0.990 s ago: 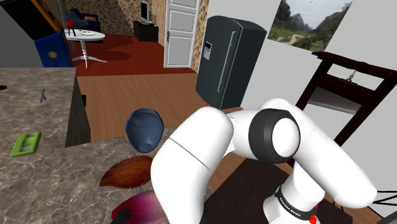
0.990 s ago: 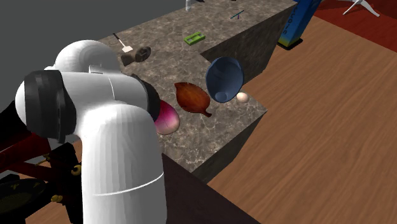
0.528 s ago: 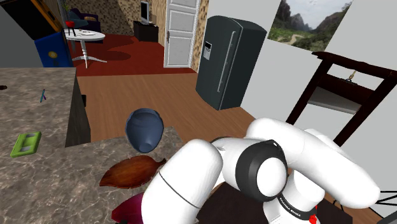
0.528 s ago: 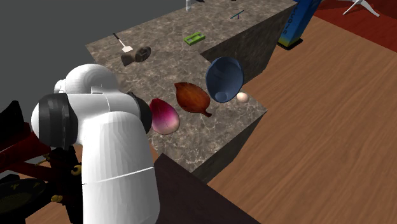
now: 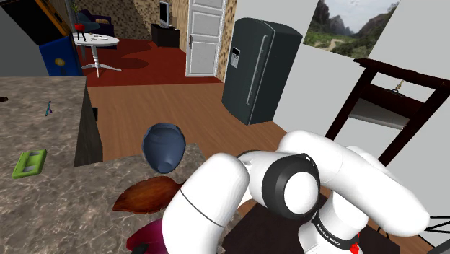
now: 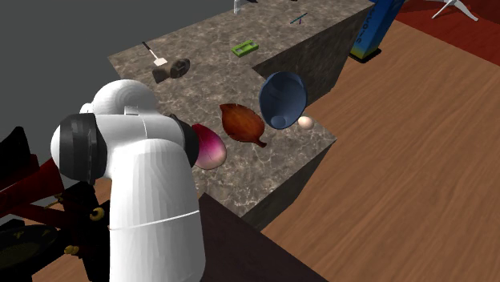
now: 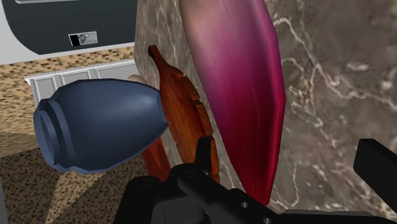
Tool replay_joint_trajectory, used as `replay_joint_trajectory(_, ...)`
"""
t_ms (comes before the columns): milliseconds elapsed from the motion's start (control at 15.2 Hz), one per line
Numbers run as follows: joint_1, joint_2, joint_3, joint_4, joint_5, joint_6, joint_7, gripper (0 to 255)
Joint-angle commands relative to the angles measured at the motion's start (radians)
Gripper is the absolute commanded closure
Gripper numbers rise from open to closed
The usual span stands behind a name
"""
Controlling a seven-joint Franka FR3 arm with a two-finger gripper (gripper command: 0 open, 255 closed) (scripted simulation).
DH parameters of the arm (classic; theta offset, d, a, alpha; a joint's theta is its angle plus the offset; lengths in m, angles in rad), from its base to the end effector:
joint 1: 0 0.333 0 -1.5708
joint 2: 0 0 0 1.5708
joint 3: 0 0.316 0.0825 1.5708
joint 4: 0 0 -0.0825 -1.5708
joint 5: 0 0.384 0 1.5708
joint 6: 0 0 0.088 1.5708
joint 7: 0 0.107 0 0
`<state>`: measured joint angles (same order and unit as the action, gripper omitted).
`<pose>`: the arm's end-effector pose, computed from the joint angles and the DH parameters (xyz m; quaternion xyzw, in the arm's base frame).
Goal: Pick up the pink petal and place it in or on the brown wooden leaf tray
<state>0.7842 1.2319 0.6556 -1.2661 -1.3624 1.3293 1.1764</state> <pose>0.3027 0.5861 0.0645 0.8340 0.2420 0.1863 0.4595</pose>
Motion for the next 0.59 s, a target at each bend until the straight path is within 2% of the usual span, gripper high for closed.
replay_joint_trajectory(0, -0.002, 0.001, -0.002, -0.002, 0.0, 0.0, 0.001, 0)
replay_joint_trajectory(198, -0.002, 0.001, -0.001, -0.002, 0.0, 0.0, 0.001, 0)
replay_joint_trajectory(264, -0.002, 0.002, -0.002, -0.001, -0.001, 0.0, -0.001, 255)
replay_joint_trajectory(528, -0.002, 0.001, -0.002, 0.0, -0.001, 0.0, -0.002, 255)
